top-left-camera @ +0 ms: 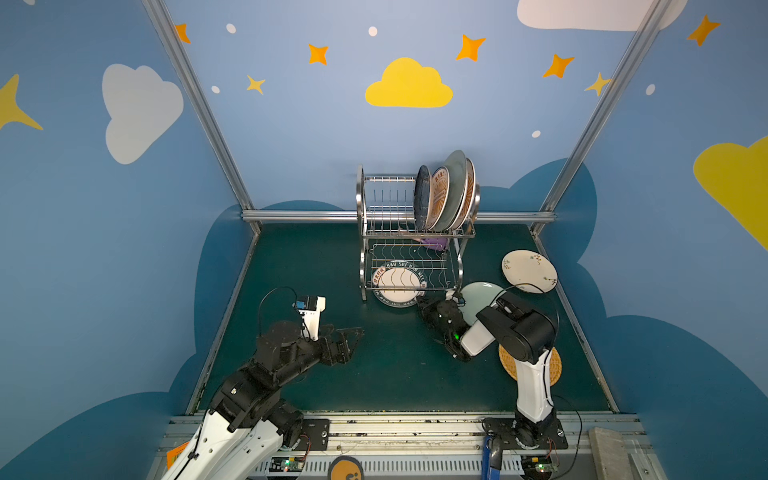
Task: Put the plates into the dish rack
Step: 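Pull the white green-rimmed plate out from under the rack with the right gripper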
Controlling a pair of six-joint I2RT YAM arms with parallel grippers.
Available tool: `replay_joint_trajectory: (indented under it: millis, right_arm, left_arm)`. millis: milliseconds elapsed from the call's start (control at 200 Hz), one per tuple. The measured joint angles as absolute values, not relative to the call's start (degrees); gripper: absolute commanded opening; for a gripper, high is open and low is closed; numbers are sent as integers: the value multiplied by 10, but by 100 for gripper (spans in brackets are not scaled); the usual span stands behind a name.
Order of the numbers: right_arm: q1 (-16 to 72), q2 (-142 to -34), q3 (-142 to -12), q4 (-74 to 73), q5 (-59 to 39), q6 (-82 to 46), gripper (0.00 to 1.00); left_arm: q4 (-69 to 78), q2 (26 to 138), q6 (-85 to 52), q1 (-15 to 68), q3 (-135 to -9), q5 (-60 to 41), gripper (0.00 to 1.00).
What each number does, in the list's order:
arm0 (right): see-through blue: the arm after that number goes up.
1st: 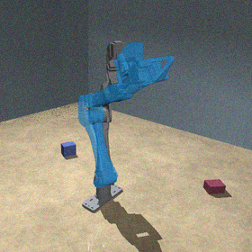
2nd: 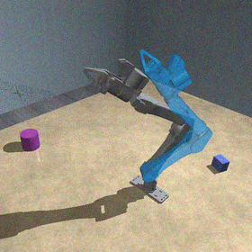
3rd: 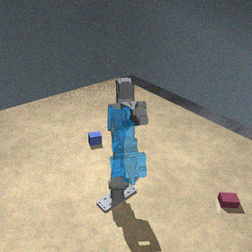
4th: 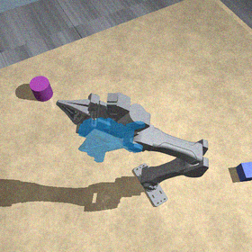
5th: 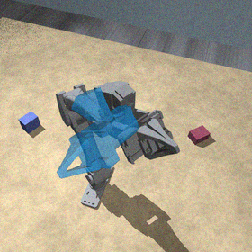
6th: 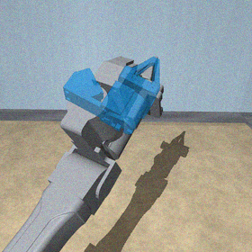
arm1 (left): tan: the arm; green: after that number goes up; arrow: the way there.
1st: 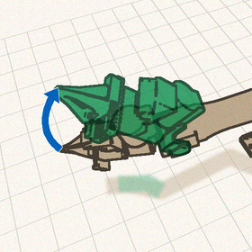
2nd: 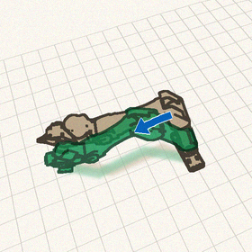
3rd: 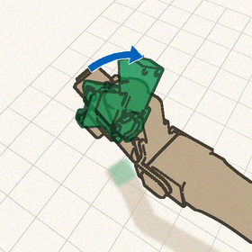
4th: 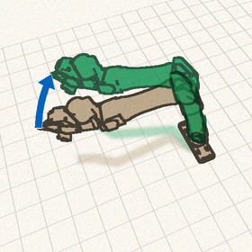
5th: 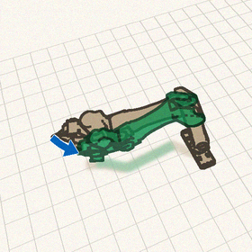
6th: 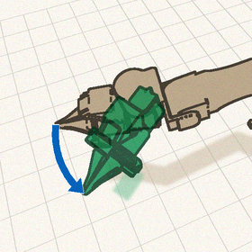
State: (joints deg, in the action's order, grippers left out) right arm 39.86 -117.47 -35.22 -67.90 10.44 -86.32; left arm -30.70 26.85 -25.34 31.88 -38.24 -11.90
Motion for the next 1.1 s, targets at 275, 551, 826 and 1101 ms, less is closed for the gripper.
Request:
replay_joint_trajectory:
  millis: [275, 551, 826, 1101]
  right_arm:
    - [404, -1146, -351, -610, 103, -866, 4]
    - [407, -1080, -325, -518, 89, -870, 0]
    - [404, -966, -309, -341, 52, -871, 0]
    - [400, -867, -292, -194, 28, -846, 0]
  left_arm:
    - [-307, 264, -253, 314, -382, -119, 100]
    - [-307, 261, -253, 312, -382, -119, 100]
    - [-307, 260, -253, 311, -382, -117, 100]
    - [-307, 261, -256, 311, -382, -115, 100]
